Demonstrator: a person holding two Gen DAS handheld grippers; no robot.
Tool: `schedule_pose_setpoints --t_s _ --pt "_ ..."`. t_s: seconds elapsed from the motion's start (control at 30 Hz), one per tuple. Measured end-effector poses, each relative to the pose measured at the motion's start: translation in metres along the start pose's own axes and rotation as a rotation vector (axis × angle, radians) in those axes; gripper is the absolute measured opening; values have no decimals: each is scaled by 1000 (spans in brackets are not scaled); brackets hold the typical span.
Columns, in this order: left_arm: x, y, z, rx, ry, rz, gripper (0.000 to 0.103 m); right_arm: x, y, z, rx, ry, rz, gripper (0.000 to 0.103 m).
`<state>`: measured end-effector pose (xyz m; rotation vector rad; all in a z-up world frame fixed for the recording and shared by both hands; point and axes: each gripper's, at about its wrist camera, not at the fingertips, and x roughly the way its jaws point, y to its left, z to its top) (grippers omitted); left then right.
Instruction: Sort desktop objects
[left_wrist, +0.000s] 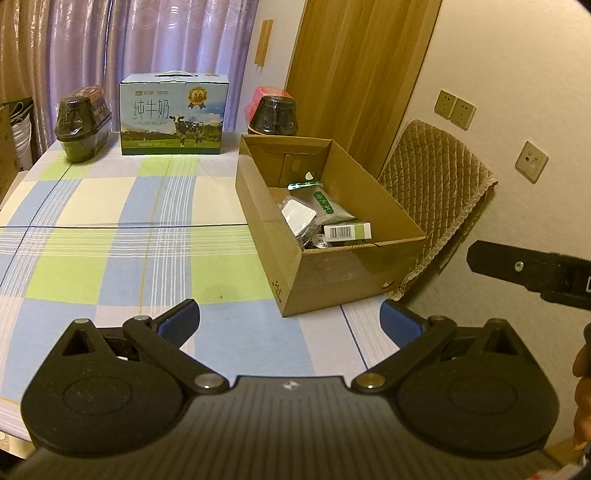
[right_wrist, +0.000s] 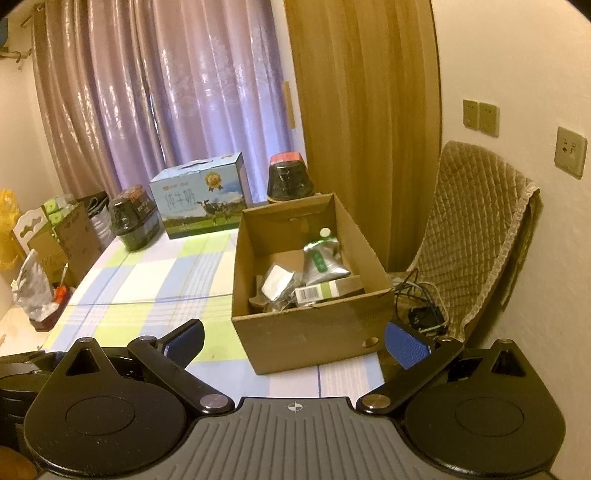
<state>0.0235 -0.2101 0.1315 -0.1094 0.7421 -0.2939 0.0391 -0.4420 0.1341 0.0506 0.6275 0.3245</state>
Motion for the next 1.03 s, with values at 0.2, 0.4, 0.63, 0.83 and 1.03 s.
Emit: schedule_pose_setpoints --t_s 0.2,0.4,0.63,0.83,1.03 --pt "0 -1 0 2 -1 -2 102 0 -1 -2 1 1 -3 101" --pt "0 -3 1 3 -3 -1 102 -1 -1 -2 -1 -3 -7 101" --pt "-1 -4 1 3 -5 -3 102 -1 -3 -3 -2 0 -8 101" --pt "0 -4 0 8 4 -12 102 -1 -1 -5 -7 3 -8 101" --pt "-3 -2 -4 7 -10 -25 102 0 3 -10 -9 10 -9 101"
